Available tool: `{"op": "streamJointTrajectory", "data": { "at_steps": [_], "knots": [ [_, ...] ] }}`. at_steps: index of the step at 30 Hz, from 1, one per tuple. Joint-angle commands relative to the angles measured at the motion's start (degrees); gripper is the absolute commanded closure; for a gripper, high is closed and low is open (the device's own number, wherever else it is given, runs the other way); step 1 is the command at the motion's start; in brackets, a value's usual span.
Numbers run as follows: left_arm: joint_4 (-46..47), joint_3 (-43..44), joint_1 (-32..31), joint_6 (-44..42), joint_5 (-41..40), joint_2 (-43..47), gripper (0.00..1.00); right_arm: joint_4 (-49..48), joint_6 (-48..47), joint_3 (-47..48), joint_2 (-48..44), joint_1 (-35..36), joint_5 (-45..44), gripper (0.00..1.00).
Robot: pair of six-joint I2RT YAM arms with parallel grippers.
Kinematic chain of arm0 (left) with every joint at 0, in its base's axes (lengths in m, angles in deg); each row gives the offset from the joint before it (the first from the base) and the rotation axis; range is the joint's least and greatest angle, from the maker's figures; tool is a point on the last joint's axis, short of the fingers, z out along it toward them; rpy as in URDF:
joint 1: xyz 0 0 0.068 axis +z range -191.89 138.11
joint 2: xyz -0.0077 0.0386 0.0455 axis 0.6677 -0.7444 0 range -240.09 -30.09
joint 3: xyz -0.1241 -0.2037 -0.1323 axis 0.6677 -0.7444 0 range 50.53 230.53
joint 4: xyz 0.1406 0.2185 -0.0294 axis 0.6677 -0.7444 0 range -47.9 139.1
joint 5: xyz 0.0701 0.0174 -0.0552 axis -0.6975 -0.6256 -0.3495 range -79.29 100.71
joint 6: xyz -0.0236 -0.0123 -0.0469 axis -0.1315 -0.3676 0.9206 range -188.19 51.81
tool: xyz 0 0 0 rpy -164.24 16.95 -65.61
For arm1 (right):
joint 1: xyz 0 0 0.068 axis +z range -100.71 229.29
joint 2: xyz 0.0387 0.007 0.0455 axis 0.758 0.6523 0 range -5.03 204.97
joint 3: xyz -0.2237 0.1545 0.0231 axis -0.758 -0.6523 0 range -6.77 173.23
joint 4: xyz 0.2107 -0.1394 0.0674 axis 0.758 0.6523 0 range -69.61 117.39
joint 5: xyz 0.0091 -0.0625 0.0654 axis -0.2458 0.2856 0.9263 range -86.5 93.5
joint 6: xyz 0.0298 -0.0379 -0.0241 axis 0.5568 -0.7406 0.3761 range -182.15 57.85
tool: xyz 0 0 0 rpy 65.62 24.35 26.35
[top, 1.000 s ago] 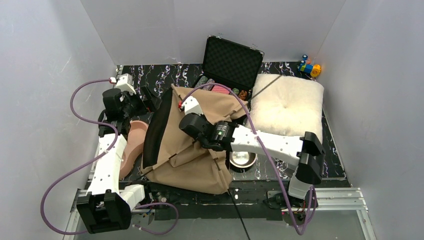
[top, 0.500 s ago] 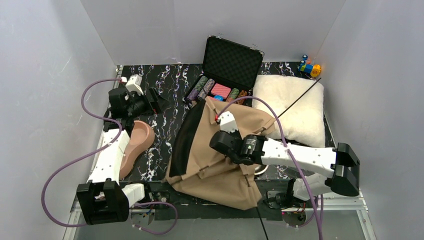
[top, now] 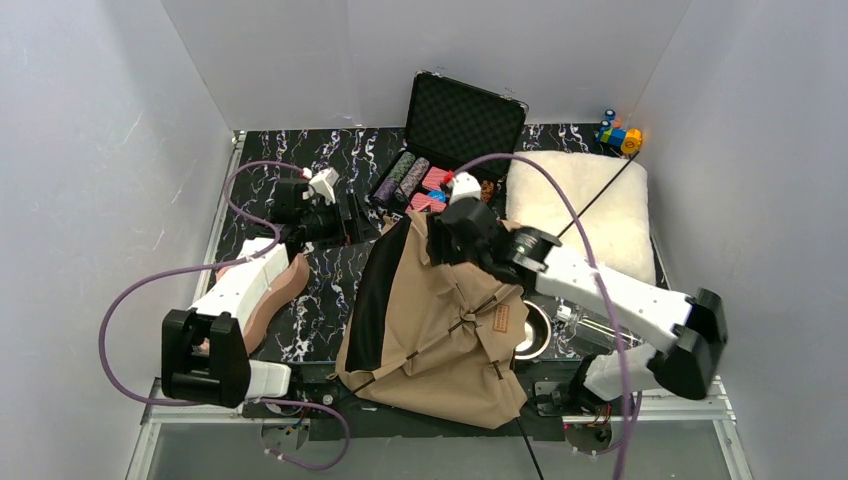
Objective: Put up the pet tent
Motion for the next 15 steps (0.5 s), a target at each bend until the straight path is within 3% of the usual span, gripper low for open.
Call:
{"op": "streamJointTrajectory", "data": {
  "at_steps": [1,9,15],
  "knots": [
    [0.28,2.03,-1.87,1.32,0.82,-3.34,0.09,-12.41,-8.23,7.08,10.32,-7.07,7.99,0.38],
    [0.28,2.71,-2.15,1.86,0.74,-5.65,0.21,-17.62,-10.85,15.73,23.01,-14.04,19.86,0.46],
    [0.3,3.74,-3.27,2.37,1.88,-8.0,0.33,-18.24,-13.1,20.84,30.24,-15.43,22.52,0.48]
  ]
}}
